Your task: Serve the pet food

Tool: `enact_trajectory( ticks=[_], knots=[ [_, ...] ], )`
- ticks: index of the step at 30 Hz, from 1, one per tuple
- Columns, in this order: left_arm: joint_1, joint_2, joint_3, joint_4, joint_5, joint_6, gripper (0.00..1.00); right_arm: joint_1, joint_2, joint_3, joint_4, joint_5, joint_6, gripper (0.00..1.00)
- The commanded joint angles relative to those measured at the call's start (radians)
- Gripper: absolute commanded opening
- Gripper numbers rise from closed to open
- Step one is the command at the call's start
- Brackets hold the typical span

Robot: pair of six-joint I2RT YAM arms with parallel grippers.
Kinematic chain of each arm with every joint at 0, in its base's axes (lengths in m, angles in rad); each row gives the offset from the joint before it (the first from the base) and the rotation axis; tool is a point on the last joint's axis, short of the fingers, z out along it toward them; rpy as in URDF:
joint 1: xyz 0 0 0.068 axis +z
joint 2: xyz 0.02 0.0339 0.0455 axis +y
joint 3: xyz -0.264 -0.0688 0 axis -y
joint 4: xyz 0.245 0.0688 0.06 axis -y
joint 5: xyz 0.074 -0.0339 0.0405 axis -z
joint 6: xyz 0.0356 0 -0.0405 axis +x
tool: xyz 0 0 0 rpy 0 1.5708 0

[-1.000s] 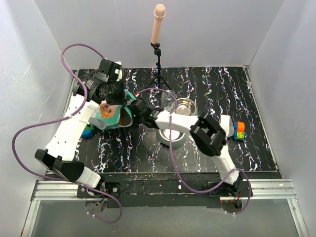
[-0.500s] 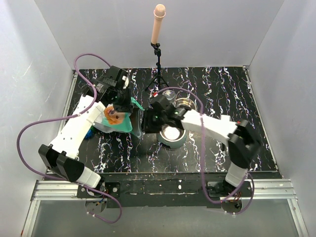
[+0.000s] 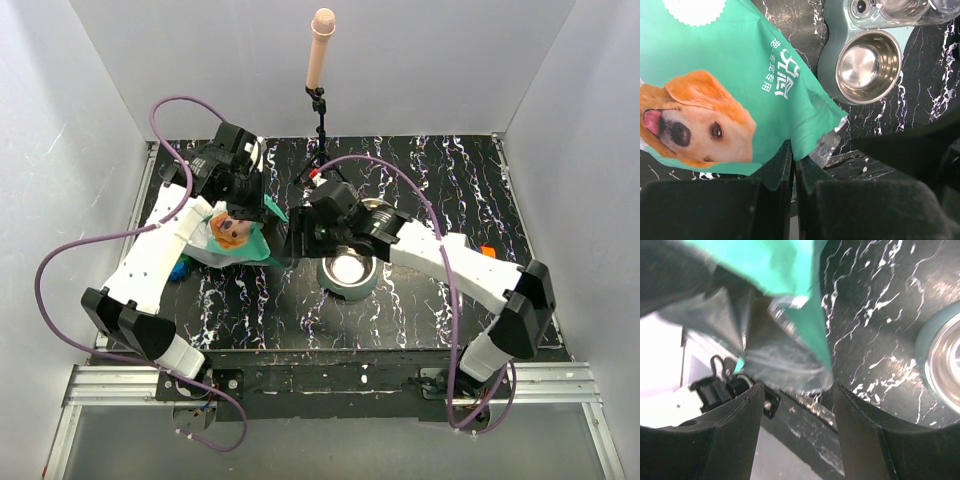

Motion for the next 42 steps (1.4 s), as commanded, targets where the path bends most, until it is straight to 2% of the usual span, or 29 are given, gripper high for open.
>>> enact_trajectory(
  ticks=[1,5,12,14,17,20,21,22,26,30,34,38,42],
  knots=[
    [-0.005,-0.029,0.133,0.002,0.089,0.026,0.00,-0.005,0.064,0.143,-0.062,0.200,-0.040,0.64],
    [-0.005,-0.008,0.195,-0.035,0.092,0.053,0.00,-0.006,0.075,0.178,-0.064,0.276,-0.104,0.63],
    [-0.005,-0.011,0.212,-0.040,0.067,0.069,0.00,-0.005,0.130,0.199,0.076,0.101,-0.200,0.56],
    [-0.005,-0.017,0.209,-0.029,0.057,0.066,0.00,-0.003,0.159,0.235,0.086,0.090,-0.209,0.51],
    [-0.005,-0.029,0.187,-0.004,0.049,0.058,0.00,-0.005,0.225,0.354,0.034,0.095,-0.213,0.37],
    [-0.005,-0.032,0.167,0.000,0.047,0.053,0.00,-0.005,0.285,0.486,-0.054,0.105,-0.206,0.10],
    [-0.005,-0.032,0.160,-0.003,0.041,0.050,0.00,-0.005,0.297,0.521,-0.087,0.113,-0.204,0.05],
    [-0.005,-0.035,0.153,-0.003,0.035,0.049,0.00,-0.006,0.304,0.552,-0.119,0.112,-0.194,0.01],
    [-0.005,-0.051,0.132,-0.023,-0.046,0.047,0.01,-0.008,0.281,0.585,-0.148,0.061,-0.128,0.01],
    [-0.005,-0.081,0.107,-0.050,-0.153,0.079,0.23,-0.022,0.273,0.606,-0.179,0.006,-0.068,0.01],
    [-0.005,-0.106,0.074,-0.041,-0.157,0.096,0.39,-0.039,0.293,0.653,-0.191,-0.043,-0.029,0.01],
    [-0.010,-0.106,0.045,-0.021,-0.120,0.081,0.47,-0.045,0.317,0.712,-0.213,-0.074,0.006,0.01],
    [-0.022,-0.121,0.005,-0.018,-0.187,0.089,0.53,-0.055,0.328,0.743,-0.217,-0.111,0.052,0.01]
  ],
)
